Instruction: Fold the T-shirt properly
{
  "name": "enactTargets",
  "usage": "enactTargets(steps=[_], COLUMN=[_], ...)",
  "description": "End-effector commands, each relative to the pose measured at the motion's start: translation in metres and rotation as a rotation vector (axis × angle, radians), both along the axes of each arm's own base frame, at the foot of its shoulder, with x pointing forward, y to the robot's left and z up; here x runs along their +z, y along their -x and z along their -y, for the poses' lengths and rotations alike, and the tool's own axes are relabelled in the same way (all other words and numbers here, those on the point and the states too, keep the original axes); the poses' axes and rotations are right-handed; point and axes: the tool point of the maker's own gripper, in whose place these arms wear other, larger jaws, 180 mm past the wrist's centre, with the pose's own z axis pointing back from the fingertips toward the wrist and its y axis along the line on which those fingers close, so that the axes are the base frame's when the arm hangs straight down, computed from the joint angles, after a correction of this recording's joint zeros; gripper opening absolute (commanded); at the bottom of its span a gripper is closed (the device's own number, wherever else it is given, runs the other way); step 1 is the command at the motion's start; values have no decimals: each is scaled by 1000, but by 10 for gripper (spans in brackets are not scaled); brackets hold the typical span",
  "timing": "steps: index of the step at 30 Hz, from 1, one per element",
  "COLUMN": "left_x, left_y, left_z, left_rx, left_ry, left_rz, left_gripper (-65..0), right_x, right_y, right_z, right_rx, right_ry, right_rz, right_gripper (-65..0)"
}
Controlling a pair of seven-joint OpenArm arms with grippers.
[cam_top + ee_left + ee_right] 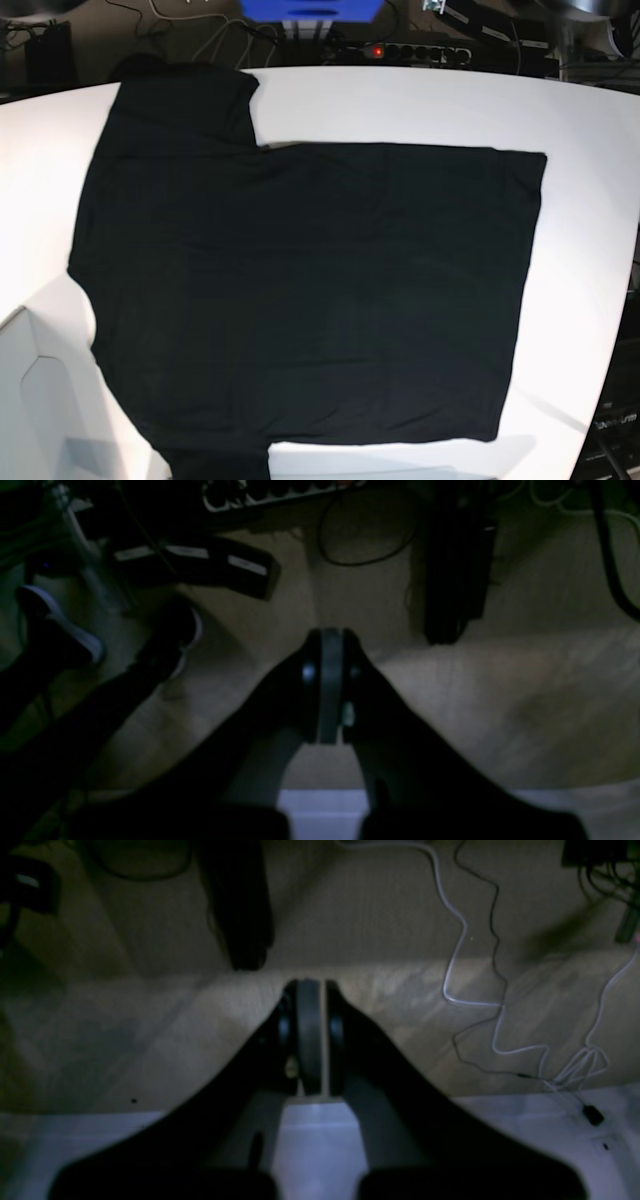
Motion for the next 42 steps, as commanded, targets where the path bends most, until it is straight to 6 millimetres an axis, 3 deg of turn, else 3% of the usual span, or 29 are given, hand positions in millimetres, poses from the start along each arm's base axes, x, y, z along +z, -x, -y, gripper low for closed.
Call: enactTargets(steps=[1, 10, 14, 18, 23, 28, 31, 35, 42], left_x=[7, 52, 79, 107, 139, 173, 194, 219, 244], left_y=[5, 5, -1, -19, -49, -96, -122, -160, -195], left_z=[1, -3, -10, -17, -23, -52, -68, -71, -79], left_rx=[-8, -66, -4, 44, 52, 99, 121, 131, 194], left_ry=[7, 24, 64, 111, 145, 72, 24, 11, -19], left_rz=[9, 82, 124, 178, 261, 422, 513, 643, 793], left_gripper=[-649, -649, -649, -649, -649, -649, -649, -649, -645], right_x=[7, 54, 81, 115, 155, 180, 189, 196, 205], right_y=[7, 5, -7, -33, -73, -116, -138, -167, -210], right_z=[-2, -1, -1, -2, -6, -12, -12, -13, -12], right_rx=[6, 11, 15, 19, 26, 35, 37, 37, 36], right_ry=[-14, -11, -10, -8, -15, -30, -31, -32, -25], right_rz=[1, 57, 118, 214, 346, 475, 540, 620, 738], right_gripper=[-650, -650, -650, -650, -650, -650, -650, -650, -650])
